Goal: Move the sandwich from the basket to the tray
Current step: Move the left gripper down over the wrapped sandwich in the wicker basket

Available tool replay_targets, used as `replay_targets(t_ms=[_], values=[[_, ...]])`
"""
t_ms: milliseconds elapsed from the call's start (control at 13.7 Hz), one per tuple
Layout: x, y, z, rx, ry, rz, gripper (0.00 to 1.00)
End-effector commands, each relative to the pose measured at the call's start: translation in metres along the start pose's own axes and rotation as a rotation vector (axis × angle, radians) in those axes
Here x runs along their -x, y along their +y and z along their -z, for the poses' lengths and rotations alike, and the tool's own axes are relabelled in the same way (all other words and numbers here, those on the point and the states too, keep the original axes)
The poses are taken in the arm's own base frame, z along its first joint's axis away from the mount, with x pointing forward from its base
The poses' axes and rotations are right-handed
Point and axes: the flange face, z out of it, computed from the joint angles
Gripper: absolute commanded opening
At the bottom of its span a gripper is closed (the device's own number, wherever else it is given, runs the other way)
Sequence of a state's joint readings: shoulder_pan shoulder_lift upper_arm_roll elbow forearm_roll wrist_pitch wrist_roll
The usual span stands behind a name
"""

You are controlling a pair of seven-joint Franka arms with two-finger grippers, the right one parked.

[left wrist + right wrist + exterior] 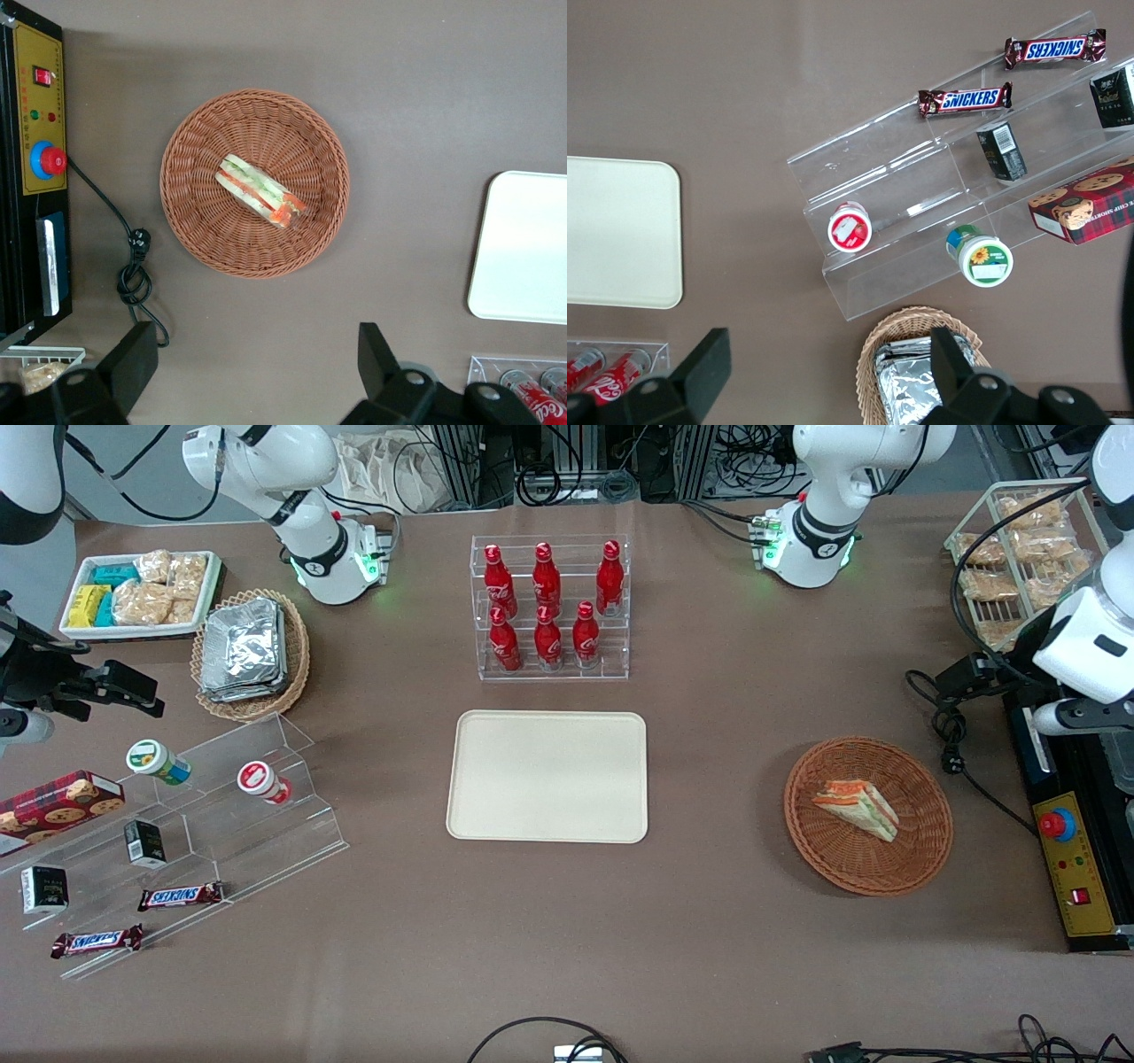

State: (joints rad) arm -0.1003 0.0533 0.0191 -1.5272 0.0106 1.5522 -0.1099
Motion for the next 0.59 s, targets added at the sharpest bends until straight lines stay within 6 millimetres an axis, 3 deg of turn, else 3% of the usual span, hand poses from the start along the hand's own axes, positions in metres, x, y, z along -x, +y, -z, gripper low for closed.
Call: replay_targets(t_ms=[0, 220, 512], values=[[0.003, 0.001, 0.002, -0.006, -0.005, -0.027, 1.0], [-0.004, 0.001, -0.011, 0.004, -0.025, 0.035, 1.0], [-0.026, 0.006, -0.045, -0.006, -0.043, 0.415, 1.0]])
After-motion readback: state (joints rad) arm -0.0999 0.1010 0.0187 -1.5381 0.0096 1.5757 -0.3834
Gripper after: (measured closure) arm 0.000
